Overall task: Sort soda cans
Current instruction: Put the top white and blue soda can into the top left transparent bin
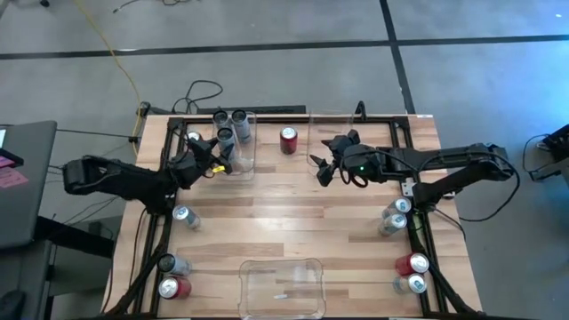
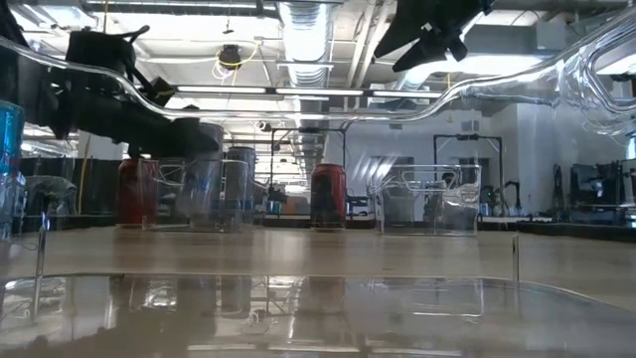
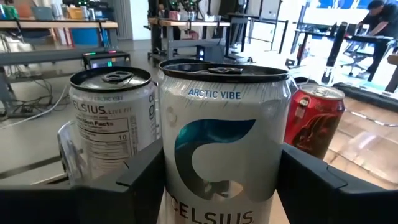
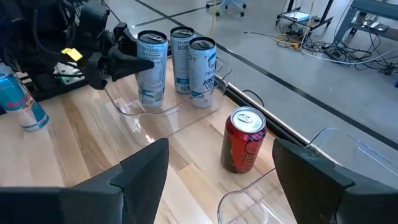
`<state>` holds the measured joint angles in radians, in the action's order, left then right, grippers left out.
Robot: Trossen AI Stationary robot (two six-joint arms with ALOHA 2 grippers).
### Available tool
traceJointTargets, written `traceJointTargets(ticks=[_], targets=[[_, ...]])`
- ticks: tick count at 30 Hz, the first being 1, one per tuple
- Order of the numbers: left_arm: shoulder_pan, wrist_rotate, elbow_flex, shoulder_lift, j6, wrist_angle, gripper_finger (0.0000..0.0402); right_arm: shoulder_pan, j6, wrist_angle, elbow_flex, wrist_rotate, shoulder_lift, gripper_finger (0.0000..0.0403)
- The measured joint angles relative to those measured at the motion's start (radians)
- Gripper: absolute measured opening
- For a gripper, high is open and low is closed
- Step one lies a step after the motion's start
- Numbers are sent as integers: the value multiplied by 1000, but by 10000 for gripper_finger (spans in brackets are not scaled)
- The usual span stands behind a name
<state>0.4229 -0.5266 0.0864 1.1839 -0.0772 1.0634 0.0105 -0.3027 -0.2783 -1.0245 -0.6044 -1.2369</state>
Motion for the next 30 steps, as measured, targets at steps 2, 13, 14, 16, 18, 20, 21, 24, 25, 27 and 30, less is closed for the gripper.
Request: traceJointTargets(ticks=[2, 13, 14, 16, 18, 20, 21, 24, 25, 27, 30], targets=[[0, 0, 0, 17, 3, 3, 244, 0, 0, -3, 0, 0, -2, 305], [0, 1, 0, 60, 12, -13, 253, 0, -1, 1, 0, 0, -2, 305], [0, 1, 0, 60, 11, -13, 256, 0, -1, 1, 0, 0, -2, 305], [0, 3, 0, 60, 12, -13, 265, 0, -2, 2, 0, 0, -2, 305], [0, 12, 0, 60, 13, -14, 276, 1, -2, 1, 0, 1, -2, 305], [0, 30, 0, 60, 13, -14, 288, 1, -2, 0, 0, 1, -2, 305], [0, 38, 0, 60, 16, -14, 294, 2, -2, 1, 0, 1, -2, 305], [-1, 52, 2, 59, 19, -14, 308, 2, -3, 0, 0, 3, -2, 305], [-1, 51, 2, 59, 20, -15, 311, 2, -3, 0, 0, 4, -2, 305], [-2, 51, 2, 59, 27, -15, 315, 5, -3, 1, 0, 4, -2, 305], [-3, 51, 2, 59, 43, -13, 317, 15, -3, -2, 0, 6, -2, 305]])
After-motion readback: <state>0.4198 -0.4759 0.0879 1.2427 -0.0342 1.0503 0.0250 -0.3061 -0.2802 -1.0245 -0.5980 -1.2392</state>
